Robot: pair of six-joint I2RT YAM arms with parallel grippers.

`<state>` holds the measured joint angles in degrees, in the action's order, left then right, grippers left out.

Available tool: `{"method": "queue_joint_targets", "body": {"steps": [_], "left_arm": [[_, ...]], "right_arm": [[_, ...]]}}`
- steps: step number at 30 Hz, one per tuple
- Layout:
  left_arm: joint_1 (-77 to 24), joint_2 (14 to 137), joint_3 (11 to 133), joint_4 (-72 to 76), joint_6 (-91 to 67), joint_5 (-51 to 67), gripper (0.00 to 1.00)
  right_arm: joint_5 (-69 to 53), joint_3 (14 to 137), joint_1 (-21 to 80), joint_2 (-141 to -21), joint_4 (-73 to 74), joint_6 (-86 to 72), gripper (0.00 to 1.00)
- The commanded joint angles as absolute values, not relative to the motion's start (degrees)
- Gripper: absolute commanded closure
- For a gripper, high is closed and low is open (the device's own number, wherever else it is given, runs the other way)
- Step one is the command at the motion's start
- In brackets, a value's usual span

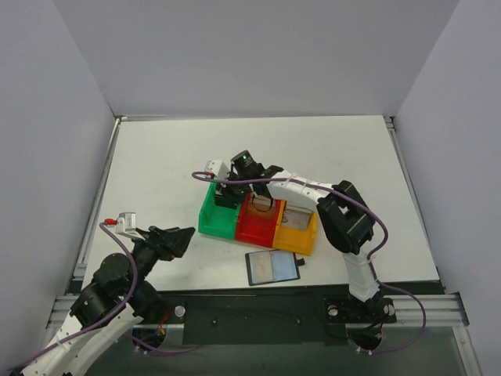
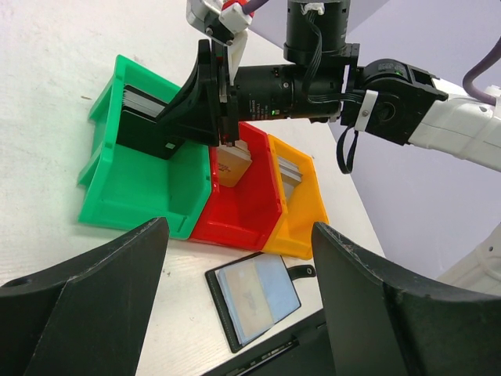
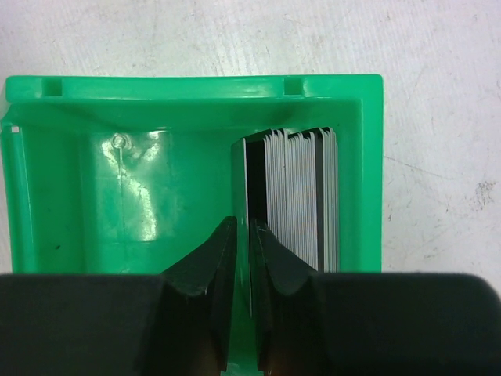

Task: Take the credit cards out of the card holder
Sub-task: Place the credit card in the storage box.

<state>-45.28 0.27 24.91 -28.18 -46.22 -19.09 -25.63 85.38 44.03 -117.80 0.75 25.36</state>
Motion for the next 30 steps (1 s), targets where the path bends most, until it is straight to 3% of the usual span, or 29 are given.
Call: {"method": "queue_joint_targets", "body": {"steps": [1, 20, 30], "left_arm": [[-45.44, -3.52, 26.63, -27.51, -45.44, -19.07, 0.16], [-45.35, -3.25, 26.72, -27.07, -45.35, -18.37, 0.16], [-45.44, -3.16, 26.54, -26.81, -45.88, -18.02, 0.16]], "right_arm": [[-23.91, 84.20, 44.65, -116.46, -2.11, 25.05, 0.88], [-20.74, 84.55, 44.82, -106.53, -4.75, 20.39, 0.78], [-15.66, 81.92, 45.87, -98.02, -3.16, 18.47, 0.77]]}}
